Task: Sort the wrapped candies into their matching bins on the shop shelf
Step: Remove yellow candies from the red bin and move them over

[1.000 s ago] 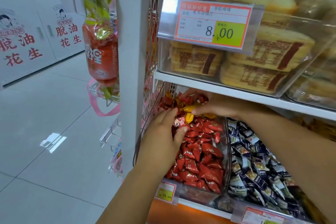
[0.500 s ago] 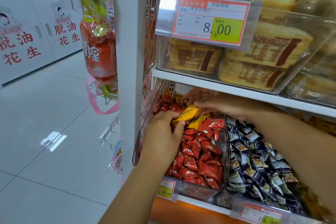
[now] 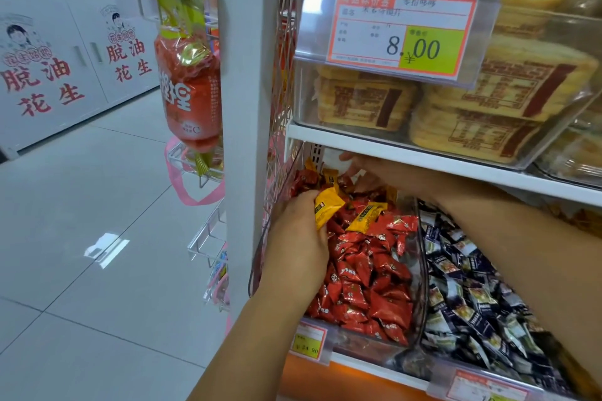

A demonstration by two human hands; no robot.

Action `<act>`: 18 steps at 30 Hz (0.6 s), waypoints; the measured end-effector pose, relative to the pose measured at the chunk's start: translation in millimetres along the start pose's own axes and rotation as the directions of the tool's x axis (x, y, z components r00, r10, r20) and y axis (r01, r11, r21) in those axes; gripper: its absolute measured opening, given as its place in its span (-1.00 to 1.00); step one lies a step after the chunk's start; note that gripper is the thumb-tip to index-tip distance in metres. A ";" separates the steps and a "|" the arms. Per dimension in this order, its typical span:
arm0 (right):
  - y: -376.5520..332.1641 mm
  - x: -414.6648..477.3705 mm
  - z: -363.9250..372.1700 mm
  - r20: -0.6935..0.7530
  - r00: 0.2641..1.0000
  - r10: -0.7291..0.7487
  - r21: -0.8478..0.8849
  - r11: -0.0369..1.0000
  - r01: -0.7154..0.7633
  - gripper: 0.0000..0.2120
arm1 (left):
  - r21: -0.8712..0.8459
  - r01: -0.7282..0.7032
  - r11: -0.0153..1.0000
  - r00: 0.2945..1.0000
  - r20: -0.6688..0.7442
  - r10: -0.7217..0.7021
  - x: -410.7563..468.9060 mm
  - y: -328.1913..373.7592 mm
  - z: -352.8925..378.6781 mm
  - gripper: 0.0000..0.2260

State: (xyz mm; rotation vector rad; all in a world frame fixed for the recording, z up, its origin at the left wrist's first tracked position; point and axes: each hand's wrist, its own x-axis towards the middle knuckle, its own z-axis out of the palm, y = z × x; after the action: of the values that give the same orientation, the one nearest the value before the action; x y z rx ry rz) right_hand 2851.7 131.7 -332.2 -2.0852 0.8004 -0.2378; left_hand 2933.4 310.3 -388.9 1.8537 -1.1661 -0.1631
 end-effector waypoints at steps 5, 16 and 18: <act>15.9 43.6 21.4 -0.083 0.996 0.019 -0.338 0.940 -0.046 -0.68 | -0.067 0.020 0.998 0.997 -0.075 -0.025 -2.1 -2.3 -8.5 -0.61; 16.6 55.8 29.3 -0.046 0.988 0.149 -0.416 0.896 -0.155 -0.75 | -0.094 -0.006 0.996 0.995 -0.104 -0.004 -3.0 -7.1 -9.5 -0.69; 20.4 56.4 28.3 -0.039 0.992 0.117 -0.346 0.930 -0.123 -0.78 | -0.091 -0.008 0.996 0.995 -0.099 -0.001 -3.0 -7.4 -9.4 -0.70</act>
State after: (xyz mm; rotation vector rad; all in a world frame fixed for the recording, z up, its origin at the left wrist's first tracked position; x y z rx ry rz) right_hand 2898.6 107.0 -372.1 -2.3545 1.0386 -0.0485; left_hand 2941.5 319.5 -390.0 1.7591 -1.0762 -0.1194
